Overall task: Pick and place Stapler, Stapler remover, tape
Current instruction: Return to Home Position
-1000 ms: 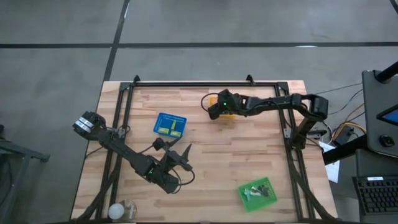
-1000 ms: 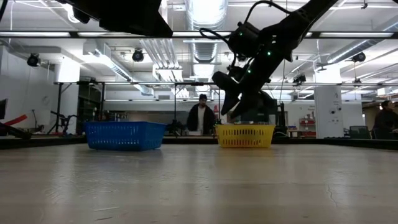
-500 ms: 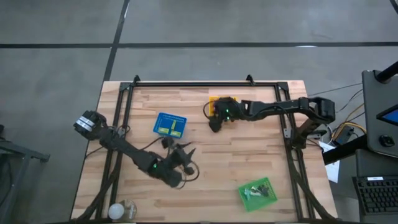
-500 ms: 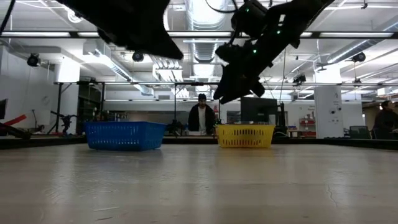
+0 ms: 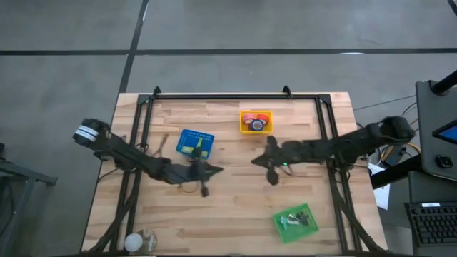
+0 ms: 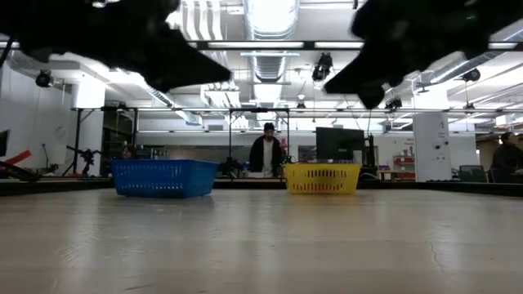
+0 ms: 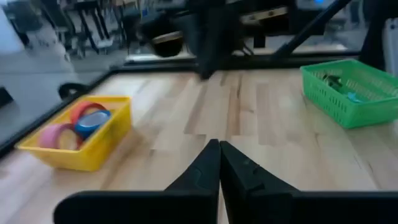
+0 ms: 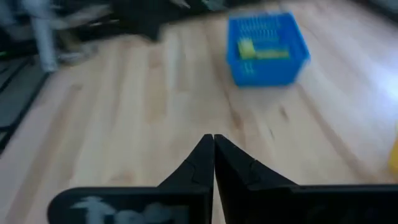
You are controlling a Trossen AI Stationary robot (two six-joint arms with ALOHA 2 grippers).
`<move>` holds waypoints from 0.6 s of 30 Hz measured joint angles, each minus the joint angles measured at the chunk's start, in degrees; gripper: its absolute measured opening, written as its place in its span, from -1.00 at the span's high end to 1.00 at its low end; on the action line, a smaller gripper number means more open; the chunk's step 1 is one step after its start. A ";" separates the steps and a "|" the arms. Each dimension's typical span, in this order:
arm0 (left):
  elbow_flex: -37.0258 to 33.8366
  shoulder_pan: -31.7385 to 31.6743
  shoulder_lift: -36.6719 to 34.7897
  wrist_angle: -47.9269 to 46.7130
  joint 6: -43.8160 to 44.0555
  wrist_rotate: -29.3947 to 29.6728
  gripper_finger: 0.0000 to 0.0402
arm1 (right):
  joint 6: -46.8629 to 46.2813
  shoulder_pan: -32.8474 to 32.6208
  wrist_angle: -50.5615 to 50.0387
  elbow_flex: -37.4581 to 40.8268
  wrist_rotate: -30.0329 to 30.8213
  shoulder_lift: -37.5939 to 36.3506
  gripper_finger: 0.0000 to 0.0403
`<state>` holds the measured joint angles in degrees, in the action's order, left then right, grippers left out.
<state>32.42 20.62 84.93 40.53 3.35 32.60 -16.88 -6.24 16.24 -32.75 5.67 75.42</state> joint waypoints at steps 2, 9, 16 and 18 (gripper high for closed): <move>-4.85 0.00 -4.20 2.79 -0.61 -0.06 0.96 | 3.80 -1.72 1.46 3.25 0.22 -4.54 0.96; -18.19 0.22 -21.41 4.77 1.33 -0.59 0.95 | 7.69 -4.90 1.17 11.52 -0.04 -19.96 0.96; -29.56 0.61 -38.71 6.95 2.66 -1.32 0.96 | 12.97 -5.16 0.61 18.88 0.27 -34.08 0.96; -31.87 0.48 -43.03 8.06 0.39 -2.78 0.96 | 13.73 -4.86 0.87 20.67 0.66 -38.30 0.96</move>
<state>0.56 21.10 41.91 48.58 3.74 29.82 -3.15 -11.09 17.12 -12.07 6.32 37.12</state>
